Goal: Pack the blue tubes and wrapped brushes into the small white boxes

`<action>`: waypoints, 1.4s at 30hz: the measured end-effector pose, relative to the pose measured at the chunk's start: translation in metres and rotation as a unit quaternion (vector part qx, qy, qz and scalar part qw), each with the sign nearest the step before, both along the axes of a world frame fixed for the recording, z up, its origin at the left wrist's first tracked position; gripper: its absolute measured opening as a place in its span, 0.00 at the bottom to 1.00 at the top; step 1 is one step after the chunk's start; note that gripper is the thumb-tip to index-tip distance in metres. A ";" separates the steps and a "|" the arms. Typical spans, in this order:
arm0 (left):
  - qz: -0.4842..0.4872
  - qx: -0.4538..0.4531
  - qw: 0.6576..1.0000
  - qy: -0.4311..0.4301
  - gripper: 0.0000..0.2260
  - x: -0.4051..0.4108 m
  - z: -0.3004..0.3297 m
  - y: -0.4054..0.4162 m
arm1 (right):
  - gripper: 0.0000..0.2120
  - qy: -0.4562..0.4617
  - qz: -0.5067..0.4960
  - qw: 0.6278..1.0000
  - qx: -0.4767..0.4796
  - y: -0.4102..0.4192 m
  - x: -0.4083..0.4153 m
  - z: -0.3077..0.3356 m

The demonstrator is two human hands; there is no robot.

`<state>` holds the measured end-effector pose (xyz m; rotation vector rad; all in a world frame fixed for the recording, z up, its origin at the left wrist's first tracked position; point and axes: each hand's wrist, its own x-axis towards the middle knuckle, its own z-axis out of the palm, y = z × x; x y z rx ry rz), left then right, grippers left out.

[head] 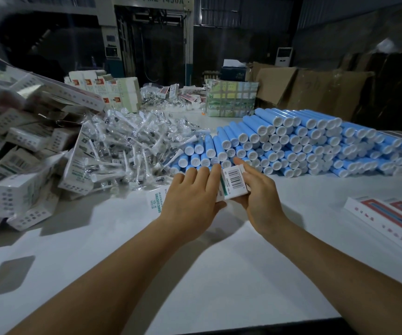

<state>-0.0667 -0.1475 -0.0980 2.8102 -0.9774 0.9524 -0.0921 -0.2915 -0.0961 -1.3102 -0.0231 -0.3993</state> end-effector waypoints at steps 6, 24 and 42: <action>0.012 -0.014 1.000 0.000 0.33 0.001 -0.001 0.000 | 0.19 -0.020 0.011 0.999 -0.039 0.002 -0.003 -0.001; 0.071 -0.023 0.997 -0.004 0.31 0.002 -0.002 -0.010 | 0.05 -0.133 -0.268 0.911 -0.284 0.009 -0.007 -0.010; 0.050 -0.010 0.999 -0.014 0.33 -0.001 -0.004 -0.012 | 0.09 -0.098 -0.224 0.935 -0.257 0.002 -0.002 -0.002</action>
